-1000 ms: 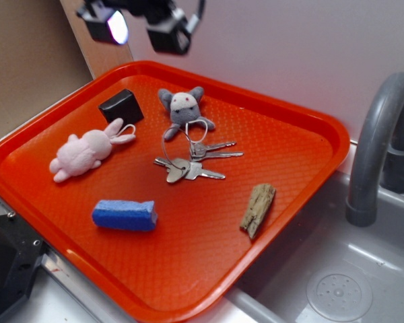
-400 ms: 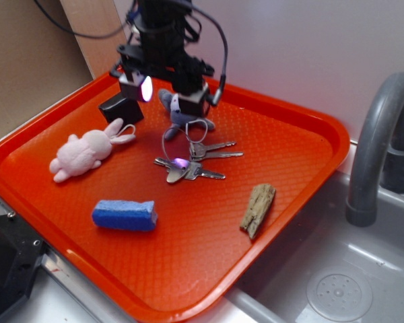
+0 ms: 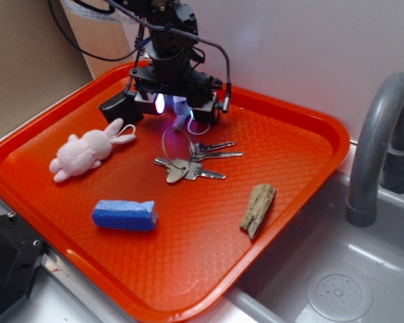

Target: Grab the gray animal.

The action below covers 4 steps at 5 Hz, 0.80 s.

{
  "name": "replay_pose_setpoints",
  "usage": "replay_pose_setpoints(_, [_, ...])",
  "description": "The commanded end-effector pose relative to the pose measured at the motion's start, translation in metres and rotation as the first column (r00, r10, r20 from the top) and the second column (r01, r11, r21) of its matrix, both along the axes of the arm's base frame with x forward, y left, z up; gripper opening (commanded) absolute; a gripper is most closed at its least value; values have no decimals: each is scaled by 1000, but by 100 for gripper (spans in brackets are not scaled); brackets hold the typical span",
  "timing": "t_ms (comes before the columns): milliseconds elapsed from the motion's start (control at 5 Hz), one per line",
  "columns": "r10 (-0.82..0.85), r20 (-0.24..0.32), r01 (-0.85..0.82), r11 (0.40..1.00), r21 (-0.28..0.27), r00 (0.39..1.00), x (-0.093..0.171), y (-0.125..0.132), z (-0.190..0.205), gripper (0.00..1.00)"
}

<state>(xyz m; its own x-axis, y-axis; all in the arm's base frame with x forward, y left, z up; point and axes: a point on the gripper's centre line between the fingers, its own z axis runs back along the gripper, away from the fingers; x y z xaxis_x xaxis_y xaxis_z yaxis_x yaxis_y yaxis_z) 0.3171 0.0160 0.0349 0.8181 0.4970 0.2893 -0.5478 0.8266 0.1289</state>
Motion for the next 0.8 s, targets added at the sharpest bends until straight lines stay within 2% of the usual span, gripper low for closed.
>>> replay_pose_setpoints(0, [-21, 82, 23, 1000, -14, 996, 5, 11, 4, 0])
replay_pose_setpoints(200, [-111, 90, 112, 994, -6, 990, -3, -1, 17, 0])
replay_pose_setpoints(400, [-197, 56, 198, 980, -20, 979, -14, -8, 48, 0])
replay_pose_setpoints(600, [-286, 19, 287, 954, -82, 958, -26, -20, 84, 0])
